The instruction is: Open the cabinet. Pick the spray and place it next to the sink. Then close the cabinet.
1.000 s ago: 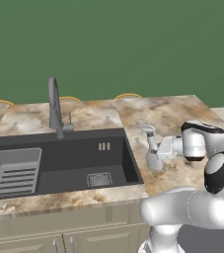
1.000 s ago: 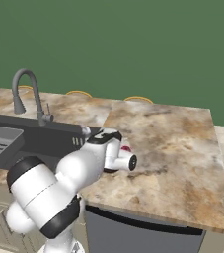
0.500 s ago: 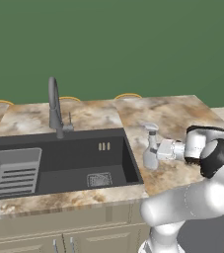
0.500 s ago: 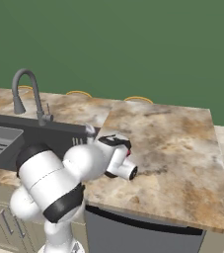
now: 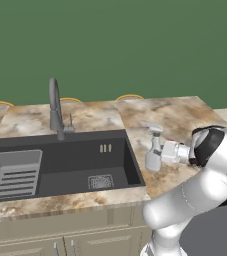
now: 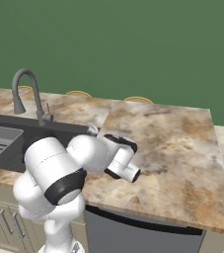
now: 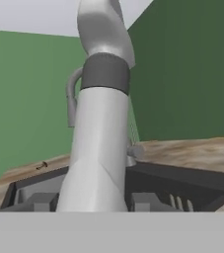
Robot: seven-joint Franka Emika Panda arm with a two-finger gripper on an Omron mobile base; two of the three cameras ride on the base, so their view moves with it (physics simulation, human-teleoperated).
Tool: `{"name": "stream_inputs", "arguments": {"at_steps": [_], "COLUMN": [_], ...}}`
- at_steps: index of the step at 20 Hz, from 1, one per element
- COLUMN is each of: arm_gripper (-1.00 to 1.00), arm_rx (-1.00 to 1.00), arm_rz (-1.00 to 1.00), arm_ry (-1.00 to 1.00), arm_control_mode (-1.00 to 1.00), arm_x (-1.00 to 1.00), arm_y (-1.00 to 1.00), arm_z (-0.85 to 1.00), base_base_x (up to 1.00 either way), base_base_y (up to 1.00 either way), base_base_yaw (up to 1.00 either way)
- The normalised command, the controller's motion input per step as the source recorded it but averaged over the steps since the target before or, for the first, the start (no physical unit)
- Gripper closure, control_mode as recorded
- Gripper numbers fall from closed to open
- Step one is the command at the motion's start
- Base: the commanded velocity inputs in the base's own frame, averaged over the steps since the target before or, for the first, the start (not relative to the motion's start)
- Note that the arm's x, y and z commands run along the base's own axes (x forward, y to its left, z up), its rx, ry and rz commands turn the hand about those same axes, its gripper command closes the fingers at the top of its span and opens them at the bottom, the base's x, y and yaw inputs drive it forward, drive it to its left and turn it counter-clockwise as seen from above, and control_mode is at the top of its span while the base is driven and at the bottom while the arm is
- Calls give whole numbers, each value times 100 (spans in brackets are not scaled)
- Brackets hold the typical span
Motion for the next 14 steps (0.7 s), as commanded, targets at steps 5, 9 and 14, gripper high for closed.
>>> {"name": "stream_inputs", "arguments": {"at_steps": [5, 9, 14], "arm_gripper": [100, -100, -100], "arm_rx": [0, 0, 0], "arm_rz": [0, 0, 0], "arm_ry": [0, 0, 0], "arm_control_mode": [-100, -100, -100], "arm_x": [0, 0, -1], "arm_y": [0, 0, 0], "arm_z": [0, 0, 0], "base_base_x": [0, 0, 0], "base_base_y": [0, 0, 0], "base_base_yaw": [0, 0, 0]}}
